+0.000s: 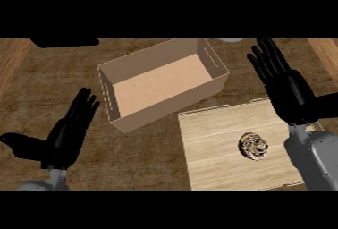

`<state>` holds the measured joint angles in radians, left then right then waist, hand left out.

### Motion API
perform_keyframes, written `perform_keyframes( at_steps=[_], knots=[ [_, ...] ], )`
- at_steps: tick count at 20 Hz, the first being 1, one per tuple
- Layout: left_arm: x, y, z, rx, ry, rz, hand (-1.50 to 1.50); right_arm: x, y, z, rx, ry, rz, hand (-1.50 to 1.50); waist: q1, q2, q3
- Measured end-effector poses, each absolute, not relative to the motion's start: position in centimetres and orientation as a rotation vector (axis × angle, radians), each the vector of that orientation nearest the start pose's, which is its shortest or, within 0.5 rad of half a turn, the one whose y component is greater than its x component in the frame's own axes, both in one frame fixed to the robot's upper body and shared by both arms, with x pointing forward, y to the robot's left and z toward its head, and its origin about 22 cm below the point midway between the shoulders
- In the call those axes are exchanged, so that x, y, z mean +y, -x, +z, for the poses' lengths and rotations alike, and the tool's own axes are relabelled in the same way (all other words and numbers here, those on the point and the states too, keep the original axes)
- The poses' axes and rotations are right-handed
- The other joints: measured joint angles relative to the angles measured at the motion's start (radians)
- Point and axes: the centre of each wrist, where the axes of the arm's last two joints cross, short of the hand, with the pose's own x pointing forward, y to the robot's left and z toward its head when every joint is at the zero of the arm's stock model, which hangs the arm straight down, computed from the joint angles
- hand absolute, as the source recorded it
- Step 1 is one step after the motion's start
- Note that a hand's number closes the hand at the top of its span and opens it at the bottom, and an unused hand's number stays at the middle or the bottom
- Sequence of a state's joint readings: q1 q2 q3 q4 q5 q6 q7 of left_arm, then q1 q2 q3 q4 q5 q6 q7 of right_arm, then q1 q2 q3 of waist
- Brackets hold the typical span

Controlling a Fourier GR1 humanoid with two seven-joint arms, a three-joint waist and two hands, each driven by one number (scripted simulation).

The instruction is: Pick the cupcake from the tray and place it in the cardboard box

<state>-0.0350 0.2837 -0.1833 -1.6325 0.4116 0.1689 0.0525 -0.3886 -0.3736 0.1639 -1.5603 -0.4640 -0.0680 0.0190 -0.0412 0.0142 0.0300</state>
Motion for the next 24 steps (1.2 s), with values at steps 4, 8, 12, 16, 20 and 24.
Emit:
perform_keyframes(
  at_steps=[4,8,12,16,20,24],
  knots=[
    [26.1,-24.7,2.7,-1.524,-0.034,-0.015,0.0,-25.6,-31.4,11.3,-1.87,-0.097,-0.004,-1.5,0.013,-0.009,-0.018],
    [28.9,-24.2,2.3,-1.499,-0.239,-0.091,0.0,-30.8,-30.7,9.6,-1.792,0.316,-0.066,1.5,0.001,-0.002,-0.033],
    [29.8,-23.5,1.6,-1.466,-0.333,-0.131,0.0,-32.0,-29.1,5.8,-1.67,0.6,-0.349,-1.5,0.002,-0.01,-0.031],
    [29.4,-23.0,0.6,-1.448,-0.369,-0.166,0.0,-31.0,-26.0,3.8,-1.65,0.737,-0.454,-1.5,0.015,-0.015,-0.031],
    [29.6,-23.2,0.7,-1.446,-0.383,-0.179,0.0,-31.3,-23.6,3.2,-1.564,0.823,-0.276,-1.5,0.024,-0.016,-0.032],
    [29.5,-23.4,0.6,-1.443,-0.389,-0.181,0.0,-32.9,-21.5,3.8,-1.42,0.867,-0.024,-1.5,0.025,-0.017,-0.034]
  ],
)
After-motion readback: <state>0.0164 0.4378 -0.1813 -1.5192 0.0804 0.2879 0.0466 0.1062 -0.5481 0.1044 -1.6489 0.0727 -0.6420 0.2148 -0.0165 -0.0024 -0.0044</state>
